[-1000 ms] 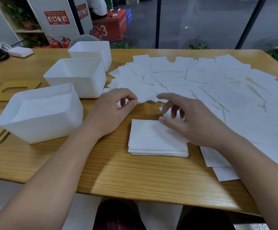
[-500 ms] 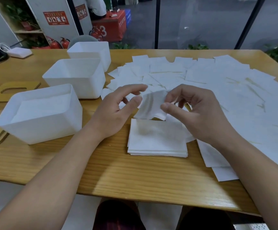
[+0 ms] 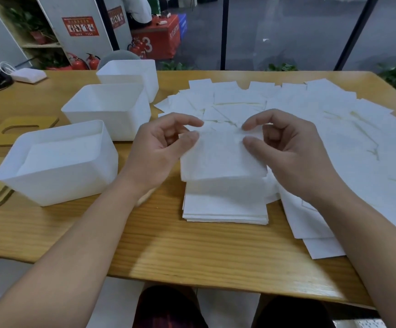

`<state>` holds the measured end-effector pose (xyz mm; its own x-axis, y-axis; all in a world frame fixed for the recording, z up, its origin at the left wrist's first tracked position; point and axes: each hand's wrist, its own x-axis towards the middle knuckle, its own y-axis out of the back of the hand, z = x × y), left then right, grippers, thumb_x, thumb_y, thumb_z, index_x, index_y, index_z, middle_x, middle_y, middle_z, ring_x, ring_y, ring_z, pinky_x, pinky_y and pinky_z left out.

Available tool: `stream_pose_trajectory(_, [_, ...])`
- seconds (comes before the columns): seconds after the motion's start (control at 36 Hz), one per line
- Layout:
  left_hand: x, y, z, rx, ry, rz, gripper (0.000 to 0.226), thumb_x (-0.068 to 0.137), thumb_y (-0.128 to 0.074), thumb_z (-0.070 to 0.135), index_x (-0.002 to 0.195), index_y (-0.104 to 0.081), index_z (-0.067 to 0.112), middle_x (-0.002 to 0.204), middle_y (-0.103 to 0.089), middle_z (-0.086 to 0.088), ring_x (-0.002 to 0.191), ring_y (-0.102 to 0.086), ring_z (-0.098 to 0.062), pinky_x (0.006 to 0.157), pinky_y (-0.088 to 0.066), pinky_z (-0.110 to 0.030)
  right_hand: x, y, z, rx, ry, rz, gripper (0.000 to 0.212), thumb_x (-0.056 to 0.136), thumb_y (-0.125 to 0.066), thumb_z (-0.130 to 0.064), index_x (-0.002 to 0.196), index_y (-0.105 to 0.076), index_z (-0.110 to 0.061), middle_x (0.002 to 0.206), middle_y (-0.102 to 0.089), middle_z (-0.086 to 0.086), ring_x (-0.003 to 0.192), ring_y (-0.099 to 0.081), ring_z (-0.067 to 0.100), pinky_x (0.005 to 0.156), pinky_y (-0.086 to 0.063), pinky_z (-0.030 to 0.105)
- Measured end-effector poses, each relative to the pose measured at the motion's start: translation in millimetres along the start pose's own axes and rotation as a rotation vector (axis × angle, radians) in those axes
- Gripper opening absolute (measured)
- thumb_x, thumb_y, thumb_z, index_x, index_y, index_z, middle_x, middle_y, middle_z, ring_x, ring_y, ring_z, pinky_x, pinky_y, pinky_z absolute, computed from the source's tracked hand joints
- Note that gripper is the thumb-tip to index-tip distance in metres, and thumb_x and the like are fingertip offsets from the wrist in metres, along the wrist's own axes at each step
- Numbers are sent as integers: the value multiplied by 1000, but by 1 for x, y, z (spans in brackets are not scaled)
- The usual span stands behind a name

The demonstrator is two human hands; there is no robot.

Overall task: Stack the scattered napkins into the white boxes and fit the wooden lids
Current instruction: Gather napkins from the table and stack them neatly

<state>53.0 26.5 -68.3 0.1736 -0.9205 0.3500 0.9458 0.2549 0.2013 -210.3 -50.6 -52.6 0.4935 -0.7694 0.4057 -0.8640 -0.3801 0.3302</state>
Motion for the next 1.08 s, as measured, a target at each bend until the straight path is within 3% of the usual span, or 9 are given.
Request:
stream_pose_trajectory(0.08, [-1,1,4,-40,61,-61,20,105,-73,15,124,-77,17,81,-51,-31,74,-45,-46,71,-41,-40,0,6,-2,-81,-172,-124,33,99,-75,-17,126,-66,-35,59,-52,6,57,-53,28,59,-44,42])
stream_pose_trajectory(0.14, [0,3,3,-15,91,-105,21,105,-73,17,125,-77,21,77,-46,-33,73,-39,-50,72,-40,-43,0,7,-3,-120,-203,-173,38,98,-75,-15,127,-65,-38,56,-53,-4,54,-53,20,56,-43,33])
stream_pose_trajectory(0.31, [-2,6,-2,212,154,-266,24,103,-74,20,123,-76,34,67,-62,1,68,-48,-19,75,-44,-28,-1,7,-5,-270,-220,-352,35,96,-74,-13,117,-70,-39,57,-49,-3,53,-44,13,53,-39,22])
stream_pose_trajectory(0.58, [-1,6,-8,466,151,-358,25,100,-75,24,118,-73,41,70,-66,2,64,-55,-10,70,-47,-17,-6,3,1,-484,-208,-441,28,91,-75,-24,111,-70,-43,66,-56,-10,58,-52,7,58,-45,20])
stream_pose_trajectory(0.67, [0,7,-7,465,142,-360,18,100,-76,27,114,-76,39,68,-64,1,63,-54,-10,66,-44,-14,-4,5,2,-526,-175,-377,20,86,-83,-46,104,-74,-44,84,-62,-20,75,-59,5,66,-43,21])
stream_pose_trajectory(0.72, [1,7,-8,473,140,-316,5,101,-75,35,105,-79,36,66,-62,-2,61,-51,-8,63,-41,-12,-4,6,2,-583,-124,-358,34,82,-83,-64,110,-73,-47,106,-60,-24,97,-57,-2,76,-43,20])
stream_pose_trajectory(0.78, [3,7,-12,500,110,-236,15,103,-72,43,94,-80,34,65,-62,-3,61,-51,-6,61,-39,-13,-5,6,-2,-593,-105,-427,53,76,-83,-73,122,-67,-51,125,-52,-30,120,-49,-6,91,-43,20])
stream_pose_trajectory(0.92, [7,12,-21,551,54,-35,8,100,-76,38,93,-80,36,78,-69,7,71,-60,-14,66,-45,-16,-10,-2,-8,-644,-101,-677,89,68,-86,-77,145,-47,-54,140,-37,-35,138,-31,-2,104,-32,20])
stream_pose_trajectory(1.08, [9,9,-26,730,18,-89,4,100,-75,38,101,-78,41,115,-66,24,115,-54,0,93,-37,-13,-13,-14,-4,-660,-19,-688,83,82,-80,-71,152,-41,-52,147,-40,-28,145,-27,3,112,-30,26])
